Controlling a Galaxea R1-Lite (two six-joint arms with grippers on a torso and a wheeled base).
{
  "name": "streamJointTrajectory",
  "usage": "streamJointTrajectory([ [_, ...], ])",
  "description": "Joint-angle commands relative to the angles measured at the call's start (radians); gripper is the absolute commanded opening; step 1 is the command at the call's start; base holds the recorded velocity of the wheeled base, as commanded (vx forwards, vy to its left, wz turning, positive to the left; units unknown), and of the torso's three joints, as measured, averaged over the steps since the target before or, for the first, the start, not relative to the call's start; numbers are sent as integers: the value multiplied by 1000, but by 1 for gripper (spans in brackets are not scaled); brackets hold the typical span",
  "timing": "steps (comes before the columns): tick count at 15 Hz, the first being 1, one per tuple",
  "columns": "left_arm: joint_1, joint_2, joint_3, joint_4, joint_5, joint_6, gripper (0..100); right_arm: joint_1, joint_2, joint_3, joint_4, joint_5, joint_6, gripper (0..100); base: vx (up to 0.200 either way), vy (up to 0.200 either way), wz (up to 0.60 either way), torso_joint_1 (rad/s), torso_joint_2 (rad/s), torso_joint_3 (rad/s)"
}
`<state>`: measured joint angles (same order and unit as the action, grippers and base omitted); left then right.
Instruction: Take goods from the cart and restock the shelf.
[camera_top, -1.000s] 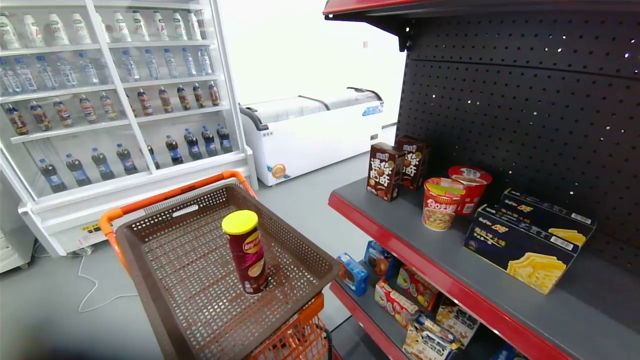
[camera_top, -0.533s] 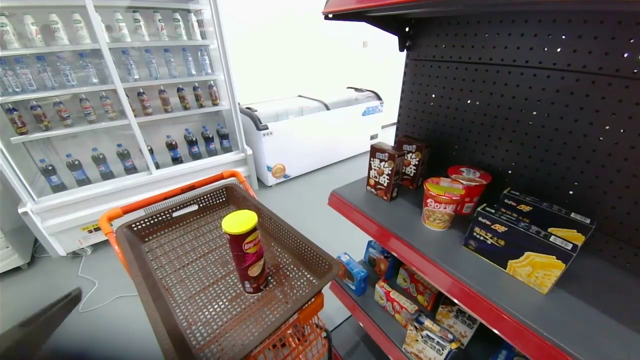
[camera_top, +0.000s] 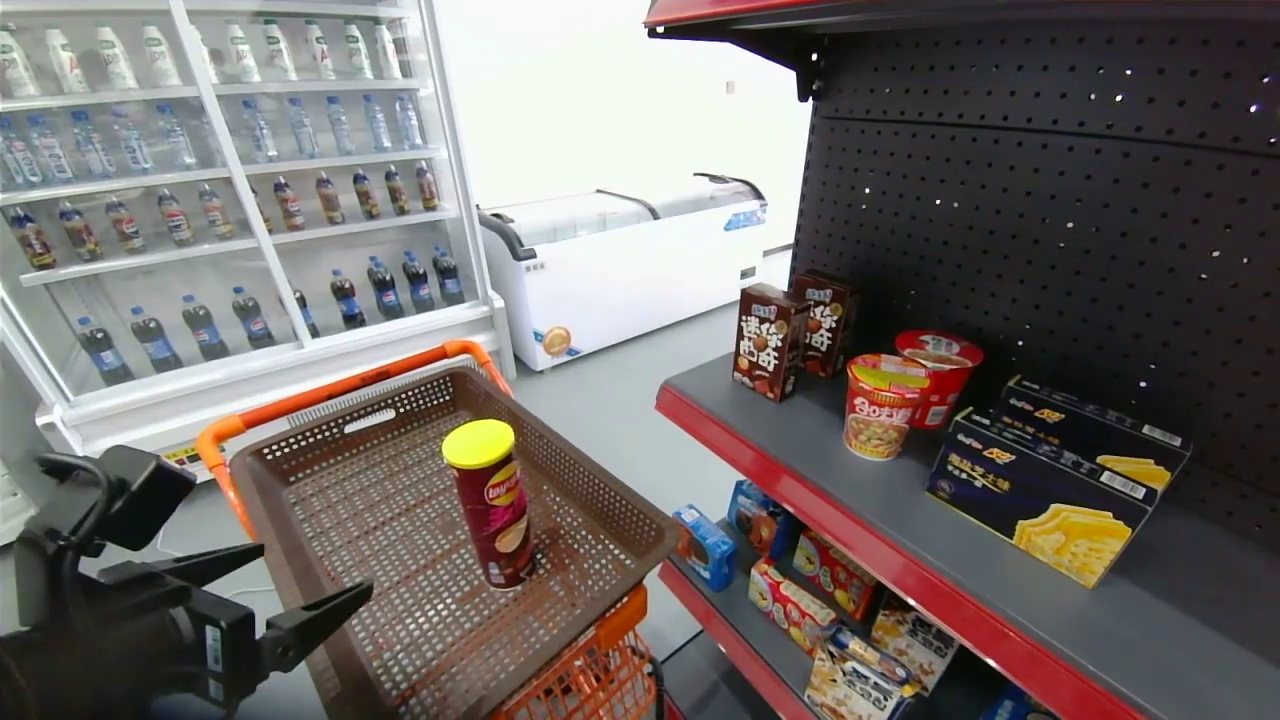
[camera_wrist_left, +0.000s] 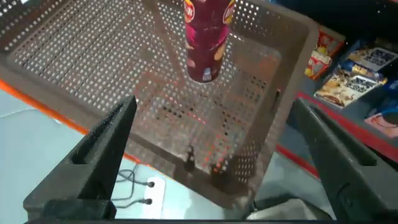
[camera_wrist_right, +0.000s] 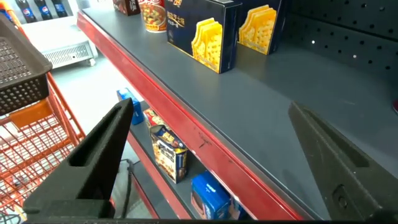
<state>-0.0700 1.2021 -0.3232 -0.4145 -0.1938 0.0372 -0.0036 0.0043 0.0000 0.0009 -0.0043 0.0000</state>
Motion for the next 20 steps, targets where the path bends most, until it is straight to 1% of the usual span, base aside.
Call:
streamJointTrajectory([
  [1, 1, 191, 27, -149, -9, 0, 100, 1, 0, 0, -1, 0, 0, 100, 0, 0, 0, 0, 0, 0],
  [2, 1, 243, 29, -211, -9, 0, 100, -1, 0, 0, 1, 0, 0, 100, 0, 0, 0, 0, 0, 0],
  [4, 3, 317, 21, -274, -15, 0, 100, -1, 0, 0, -1, 0, 0, 100, 0, 0, 0, 0, 0, 0],
  [5, -1, 393, 12, -349, -18, 0, 100, 1, 0, 0, -1, 0, 0, 100, 0, 0, 0, 0, 0, 0],
  [6, -2, 430, 7, -385, -19, 0, 100, 1, 0, 0, -1, 0, 0, 100, 0, 0, 0, 0, 0, 0],
  [7, -1, 505, 3, -468, -59, 0, 100, 1, 0, 0, -1, 0, 0, 100, 0, 0, 0, 0, 0, 0],
  [8, -1, 505, 3, -468, -59, 0, 100, 1, 0, 0, -1, 0, 0, 100, 0, 0, 0, 0, 0, 0],
  [9, 3, 582, -7, -524, -81, 0, 100, 1, 0, 0, 1, 0, 0, 100, 0, 0, 0, 0, 0, 0],
  [12, 3, 700, -51, -630, -81, -19, 100, -1, 0, 0, 1, 0, 0, 100, 0, 0, 0, 0, 0, 0],
  [14, 3, 771, -83, -688, -82, -20, 100, -1, 0, 0, 1, 0, 0, 100, 0, 0, 0, 0, 0, 0],
  [15, 1, 832, -105, -756, -82, -20, 100, 1, 0, 0, 1, 0, 0, 100, 0, 0, 0, 0, 0, 0],
  [16, -5, 863, -111, -804, -82, -20, 100, 1, 0, 0, 1, 0, 0, 100, 0, 0, 0, 0, 0, 0],
  [18, -24, 907, -122, -857, -81, -20, 100, 1, 0, 0, -1, 0, 0, 100, 0, 0, 0, 0, 0, 0],
  [20, -44, 936, -125, -882, -81, -22, 100, 1, 0, 0, 1, 0, 0, 100, 0, 0, 0, 0, 0, 0],
])
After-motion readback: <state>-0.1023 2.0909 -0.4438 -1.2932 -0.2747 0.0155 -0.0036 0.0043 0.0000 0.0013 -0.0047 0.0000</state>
